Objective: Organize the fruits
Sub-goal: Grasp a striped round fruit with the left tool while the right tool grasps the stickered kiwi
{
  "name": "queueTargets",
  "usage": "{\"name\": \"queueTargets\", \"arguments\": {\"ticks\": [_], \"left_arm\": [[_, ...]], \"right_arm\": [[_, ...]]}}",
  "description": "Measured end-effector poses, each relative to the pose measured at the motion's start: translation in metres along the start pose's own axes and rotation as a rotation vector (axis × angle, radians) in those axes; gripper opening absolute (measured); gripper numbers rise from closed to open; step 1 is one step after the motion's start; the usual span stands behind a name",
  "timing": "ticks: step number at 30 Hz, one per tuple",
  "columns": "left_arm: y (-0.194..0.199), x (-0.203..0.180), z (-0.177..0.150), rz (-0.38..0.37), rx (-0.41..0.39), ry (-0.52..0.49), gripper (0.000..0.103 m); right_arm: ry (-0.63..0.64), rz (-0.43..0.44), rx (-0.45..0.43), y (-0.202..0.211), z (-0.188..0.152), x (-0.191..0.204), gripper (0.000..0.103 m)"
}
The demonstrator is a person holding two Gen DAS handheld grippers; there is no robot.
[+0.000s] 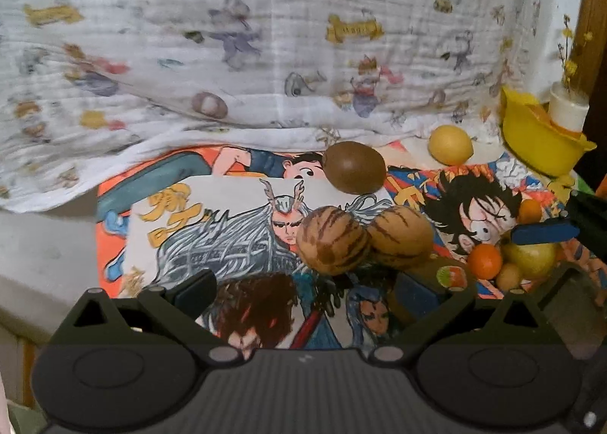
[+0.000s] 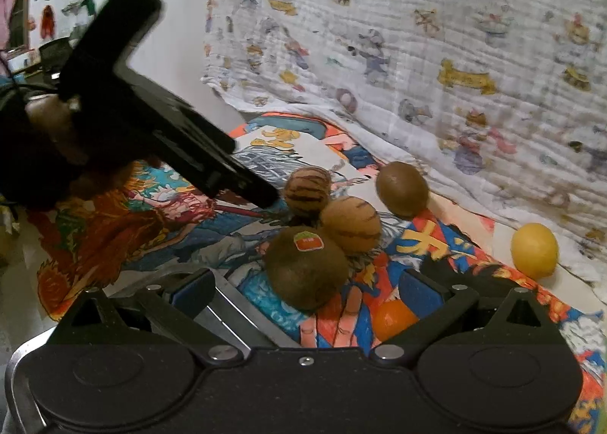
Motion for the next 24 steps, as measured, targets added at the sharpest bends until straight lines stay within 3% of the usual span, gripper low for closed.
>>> {"name": "queueTargets", "arguments": {"ticks": [3,12,24], "left_arm": [[-0.014,0.0,0.003,0.003,0.011,-0.026,0.101],[-0.039,0.002,0.01,-0.016,0.042,-0.109,0.092],[-0.048,0.001,0.02,-0.112,0.019,-0.125,0.078]], "right_arm": [[0.026,-0.001,0.015,-0.009,0.0,0.001,0.102],[0.012,0.06,0.06,-0.034,-0.001,-0.004,0.084],[-0.033,0.089,0.08,-0.051,0.002,-0.007,0.062]]}}
Point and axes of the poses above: each gripper's, at about its wrist camera, not at the fingertips, and y roughly against the way its jaws point, x to its left, z to its top, the point moved 2 cm from there along -y, roughly the way its jaws point, and after that the axes turned 5 degrees about y, right-handed, at the moved point
